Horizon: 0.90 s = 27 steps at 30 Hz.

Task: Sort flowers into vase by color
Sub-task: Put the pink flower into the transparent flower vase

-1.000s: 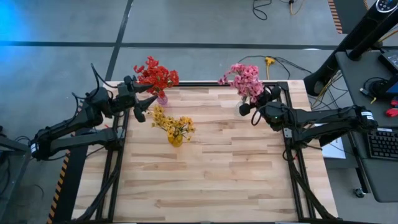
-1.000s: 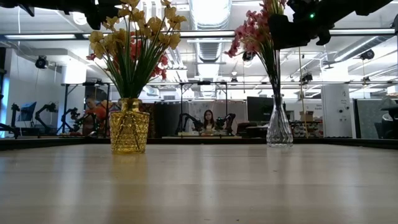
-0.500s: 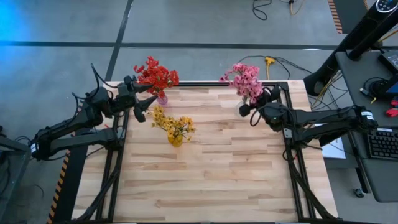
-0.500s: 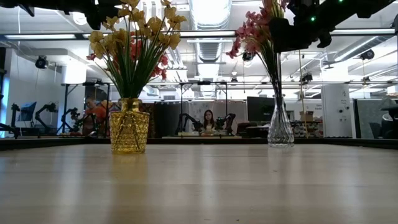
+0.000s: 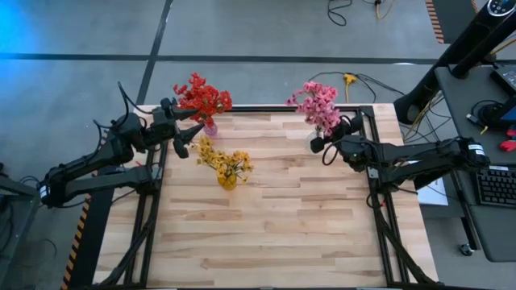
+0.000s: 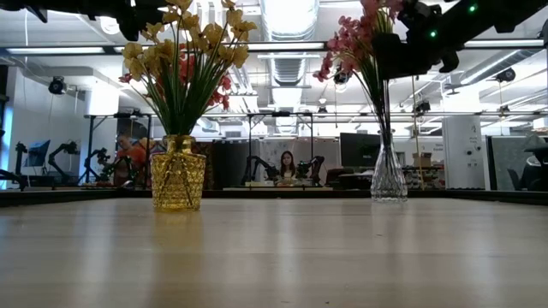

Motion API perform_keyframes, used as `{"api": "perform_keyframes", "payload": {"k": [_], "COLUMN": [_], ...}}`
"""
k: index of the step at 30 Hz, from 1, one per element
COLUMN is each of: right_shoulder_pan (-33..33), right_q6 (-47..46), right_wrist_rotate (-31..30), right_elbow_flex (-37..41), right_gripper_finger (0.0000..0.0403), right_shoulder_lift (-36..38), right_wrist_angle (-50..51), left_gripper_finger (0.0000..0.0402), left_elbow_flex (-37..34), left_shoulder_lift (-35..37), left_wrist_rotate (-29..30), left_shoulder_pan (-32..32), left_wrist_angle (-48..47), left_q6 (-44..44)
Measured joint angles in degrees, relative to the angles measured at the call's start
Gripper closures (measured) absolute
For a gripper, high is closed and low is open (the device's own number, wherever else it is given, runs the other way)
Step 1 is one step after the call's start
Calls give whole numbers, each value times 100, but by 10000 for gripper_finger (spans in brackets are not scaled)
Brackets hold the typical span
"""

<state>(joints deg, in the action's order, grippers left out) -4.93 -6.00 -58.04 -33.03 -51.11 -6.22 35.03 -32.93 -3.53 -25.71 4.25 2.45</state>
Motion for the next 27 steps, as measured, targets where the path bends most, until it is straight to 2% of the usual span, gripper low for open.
{"api": "perform_keyframes", "payload": {"k": [27], "right_shoulder_pan": [1], "right_q6": [-54], "right_wrist_rotate": [2], "right_elbow_flex": [185], "right_gripper_finger": [390], "right_shoulder_lift": [2], "right_wrist_angle": [-4], "left_gripper_finger": [168], "left_elbow_flex": [-1], "left_shoulder_lift": [0], "left_wrist_rotate": [-1], "left_shoulder_pan": [2], "left_wrist_angle": [-2], "left_q6": [-1]}}
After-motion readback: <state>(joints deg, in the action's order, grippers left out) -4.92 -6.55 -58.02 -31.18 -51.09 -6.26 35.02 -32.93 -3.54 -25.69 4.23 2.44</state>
